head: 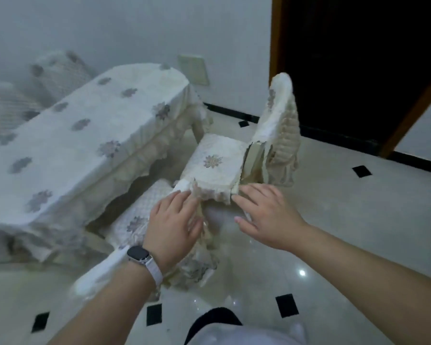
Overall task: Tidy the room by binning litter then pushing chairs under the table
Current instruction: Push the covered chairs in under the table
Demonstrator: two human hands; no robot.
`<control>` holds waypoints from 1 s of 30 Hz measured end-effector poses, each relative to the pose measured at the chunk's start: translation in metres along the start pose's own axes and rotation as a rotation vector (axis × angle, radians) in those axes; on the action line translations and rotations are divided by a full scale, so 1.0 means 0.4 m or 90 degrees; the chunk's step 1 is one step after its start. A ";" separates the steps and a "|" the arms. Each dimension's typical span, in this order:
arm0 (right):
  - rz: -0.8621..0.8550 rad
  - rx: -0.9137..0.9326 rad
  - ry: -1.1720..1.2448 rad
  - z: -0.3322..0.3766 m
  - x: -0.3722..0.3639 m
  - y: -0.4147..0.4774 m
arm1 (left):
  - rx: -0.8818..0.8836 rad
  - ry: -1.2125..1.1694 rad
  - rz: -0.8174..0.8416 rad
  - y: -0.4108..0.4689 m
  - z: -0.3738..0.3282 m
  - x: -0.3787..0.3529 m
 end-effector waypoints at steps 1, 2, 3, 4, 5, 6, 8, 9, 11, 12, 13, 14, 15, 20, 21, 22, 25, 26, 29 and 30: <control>0.005 0.029 0.013 0.018 -0.006 0.019 | 0.032 0.010 -0.009 -0.024 0.017 0.017; 0.009 0.057 0.027 0.037 -0.012 0.038 | 0.067 0.018 -0.014 -0.049 0.035 0.031; 0.014 0.081 0.044 0.058 -0.015 0.055 | 0.104 0.023 -0.018 -0.076 0.054 0.042; 0.023 0.103 0.061 0.080 -0.019 0.069 | 0.138 0.026 -0.018 -0.105 0.071 0.053; 0.032 0.122 0.073 0.101 -0.024 0.082 | 0.170 0.031 -0.021 -0.132 0.085 0.063; 0.038 0.141 0.074 0.120 -0.029 0.094 | 0.199 0.037 -0.026 -0.157 0.099 0.071; 0.048 0.175 0.063 0.152 -0.043 0.119 | 0.249 0.051 -0.034 -0.196 0.125 0.080; 0.052 0.186 0.059 0.164 -0.051 0.130 | 0.273 0.054 -0.035 -0.213 0.140 0.079; 0.061 0.197 0.060 0.184 -0.072 0.153 | 0.316 0.044 -0.039 -0.245 0.174 0.064; 0.064 0.200 0.067 0.192 -0.083 0.165 | 0.334 0.036 -0.041 -0.258 0.193 0.052; 0.070 0.203 0.073 0.198 -0.095 0.177 | 0.351 0.031 -0.043 -0.269 0.212 0.037; 0.082 0.204 0.076 0.204 -0.109 0.188 | 0.371 0.026 -0.039 -0.280 0.233 0.020; 0.098 0.209 0.078 0.209 -0.124 0.200 | 0.394 0.023 -0.031 -0.289 0.254 0.001; 0.155 0.248 0.043 0.241 -0.196 0.266 | 0.445 0.002 0.005 -0.321 0.349 -0.097; 0.163 0.252 0.041 0.248 -0.213 0.278 | 0.448 -0.004 0.002 -0.325 0.362 -0.110; 0.171 0.257 0.045 0.256 -0.230 0.288 | 0.450 -0.014 -0.005 -0.328 0.374 -0.122; 0.183 0.281 0.058 0.286 -0.280 0.307 | 0.457 -0.034 -0.026 -0.343 0.399 -0.139; 0.188 0.293 0.056 0.298 -0.296 0.313 | 0.461 -0.040 -0.031 -0.350 0.406 -0.141; 0.186 0.314 0.058 0.337 -0.334 0.336 | 0.464 -0.056 -0.042 -0.365 0.428 -0.145; 0.182 0.320 0.065 0.349 -0.346 0.343 | 0.459 -0.061 -0.040 -0.370 0.434 -0.147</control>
Point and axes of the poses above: each hand's wrist, its own y-axis towards the middle knuckle, its own x-axis out of the back of the hand, z = x × y, the point moved 8 cm from there along y, towards the middle knuckle, and after that the axes turned 1 degree about x, right-handed, at the moved point
